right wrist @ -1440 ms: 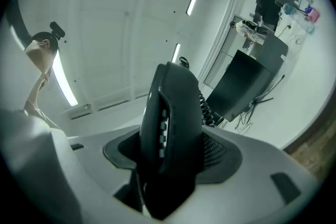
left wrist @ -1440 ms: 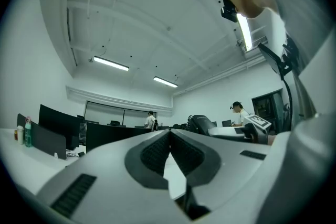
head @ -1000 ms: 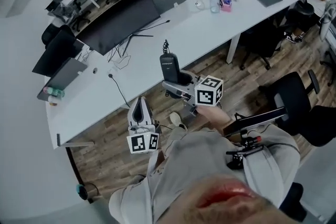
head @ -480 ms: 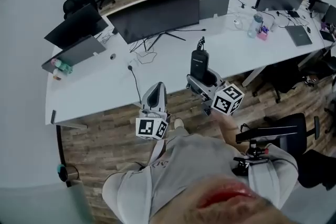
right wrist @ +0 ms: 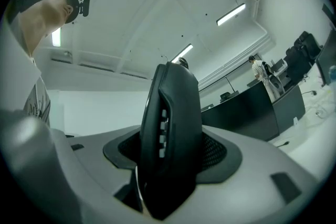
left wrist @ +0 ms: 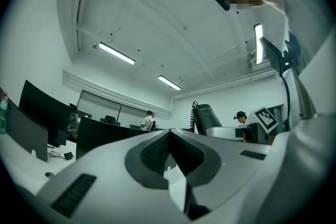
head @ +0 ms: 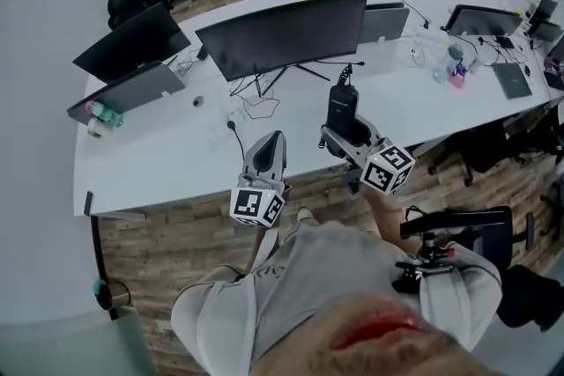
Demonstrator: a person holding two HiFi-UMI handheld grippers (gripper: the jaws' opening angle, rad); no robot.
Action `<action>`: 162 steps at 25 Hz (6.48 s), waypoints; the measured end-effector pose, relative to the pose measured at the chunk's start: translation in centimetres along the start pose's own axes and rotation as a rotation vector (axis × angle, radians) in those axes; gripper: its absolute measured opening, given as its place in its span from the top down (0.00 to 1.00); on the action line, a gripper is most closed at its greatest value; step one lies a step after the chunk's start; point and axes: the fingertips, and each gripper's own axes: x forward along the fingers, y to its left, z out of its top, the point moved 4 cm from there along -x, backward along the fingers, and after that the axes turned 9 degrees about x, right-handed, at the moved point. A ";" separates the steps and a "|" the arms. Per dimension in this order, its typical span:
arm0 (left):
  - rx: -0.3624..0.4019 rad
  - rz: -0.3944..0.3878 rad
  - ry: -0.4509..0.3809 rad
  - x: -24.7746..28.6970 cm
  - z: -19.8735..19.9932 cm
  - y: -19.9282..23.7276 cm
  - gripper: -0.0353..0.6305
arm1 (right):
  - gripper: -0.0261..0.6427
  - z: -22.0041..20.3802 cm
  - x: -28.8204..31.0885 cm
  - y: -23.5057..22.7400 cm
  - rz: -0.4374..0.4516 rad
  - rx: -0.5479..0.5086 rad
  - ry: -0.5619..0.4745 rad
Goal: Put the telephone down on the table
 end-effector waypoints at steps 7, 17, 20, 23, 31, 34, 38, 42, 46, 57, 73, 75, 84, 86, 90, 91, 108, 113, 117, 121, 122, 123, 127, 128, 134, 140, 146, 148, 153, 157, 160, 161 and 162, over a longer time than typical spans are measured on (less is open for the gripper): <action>-0.026 -0.031 -0.004 2.3 -1.2 4.3 0.93 | 0.53 0.4 3.9 -0.7 -0.025 -0.049 -0.021; -0.050 -0.136 0.005 5.1 -3.4 6.6 0.93 | 0.53 -1.3 6.1 -2.4 -0.093 -0.038 -0.036; -0.059 -0.149 0.010 5.7 -3.9 6.9 0.93 | 0.53 -1.7 6.6 -2.6 -0.097 -0.035 -0.022; -0.072 -0.146 0.008 6.5 -4.1 6.7 0.93 | 0.53 -1.3 6.8 -3.0 -0.089 -0.035 -0.018; -0.052 -0.074 0.023 10.5 -4.6 5.4 0.93 | 0.53 1.6 8.1 -7.8 -0.040 -0.012 -0.004; -0.054 -0.007 0.019 11.9 -4.0 5.6 0.93 | 0.53 3.4 9.3 -9.9 -0.010 -0.001 -0.007; -0.030 0.037 0.038 14.6 -3.8 5.7 0.93 | 0.53 5.5 11.4 -12.7 0.056 0.019 -0.021; 0.014 0.064 0.038 17.6 -3.5 5.8 0.93 | 0.53 6.7 12.9 -15.5 0.099 0.044 -0.013; 0.050 0.106 0.054 20.2 -3.5 6.0 0.93 | 0.53 7.3 14.4 -18.1 0.134 0.090 0.016; 0.029 0.137 0.075 23.5 -4.4 8.7 0.93 | 0.53 8.5 19.5 -20.7 0.161 0.076 0.091; 0.015 0.048 0.044 24.2 -5.3 11.6 0.93 | 0.53 7.2 21.7 -19.9 0.124 0.087 0.097; 0.014 0.029 0.044 24.3 -5.4 11.4 0.93 | 0.53 6.9 22.1 -20.1 0.125 0.092 0.104; -0.021 0.039 0.064 23.9 -6.3 12.3 0.93 | 0.53 3.7 23.7 -21.3 0.160 0.186 0.164; -0.027 0.046 0.061 23.6 -6.3 12.7 0.93 | 0.53 2.1 24.5 -21.8 0.160 0.212 0.193; -0.024 0.054 0.056 22.8 -6.3 13.7 0.93 | 0.53 -1.6 26.0 -23.6 0.121 0.248 0.268; -0.024 0.054 0.057 22.7 -6.3 14.0 0.93 | 0.53 -2.6 26.3 -24.3 0.105 0.253 0.288; -0.036 0.158 0.076 20.6 -7.3 16.3 0.93 | 0.53 -23.3 25.1 -36.5 -0.243 0.442 0.734; -0.041 0.164 0.090 20.2 -7.6 16.0 0.93 | 0.53 -27.7 23.8 -38.8 -0.306 0.550 0.848; -0.032 0.167 0.098 20.0 -7.6 16.1 0.93 | 0.53 -30.0 22.9 -40.3 -0.369 0.551 0.934; -0.030 0.175 0.100 19.7 -7.6 16.2 0.93 | 0.53 -31.1 21.9 -41.1 -0.413 0.511 1.005; -0.030 0.175 0.096 19.7 -7.6 16.2 0.93 | 0.53 -31.3 21.7 -41.3 -0.422 0.501 1.016; -0.032 0.176 0.093 19.7 -7.5 16.2 0.93 | 0.53 -31.6 21.5 -41.4 -0.435 0.484 1.027; -0.031 0.170 0.081 20.0 -7.2 16.0 0.93 | 0.53 -32.1 20.8 -42.0 -0.446 0.404 1.066; -0.029 0.167 0.079 20.0 -7.2 15.9 0.93 | 0.53 -32.1 20.8 -41.9 -0.436 0.385 1.078; -0.028 0.158 0.086 20.2 -7.5 16.0 0.93 | 0.53 -32.2 21.0 -41.4 -0.438 0.277 1.118; -0.033 0.169 0.092 19.9 -7.5 15.7 0.93 | 0.53 -32.2 20.9 -41.1 -0.470 0.203 1.131; -0.038 0.186 0.094 19.5 -7.6 16.1 0.93 | 0.52 -30.7 20.5 -42.9 -0.555 0.137 1.103; -0.034 0.181 0.095 19.7 -7.3 16.1 0.93 | 0.52 -30.0 20.2 -43.4 -0.574 0.143 1.081; -0.034 0.164 0.100 19.8 -7.3 15.8 0.93 | 0.52 -28.3 19.5 -43.5 -0.578 0.151 0.972; -0.037 0.147 0.102 20.3 -7.5 15.6 0.93 | 0.52 -27.3 20.0 -43.5 -0.548 0.127 0.948; -0.041 0.142 0.102 20.4 -7.6 15.2 0.93 | 0.55 -27.5 19.6 -43.3 -0.513 0.129 0.975; -0.040 0.139 0.104 20.4 -7.6 15.1 0.93 | 0.55 -27.7 19.6 -43.3 -0.507 0.136 0.975; -0.036 0.136 0.103 20.3 -7.6 15.1 0.93 | 0.55 -27.8 19.5 -43.3 -0.500 0.146 0.973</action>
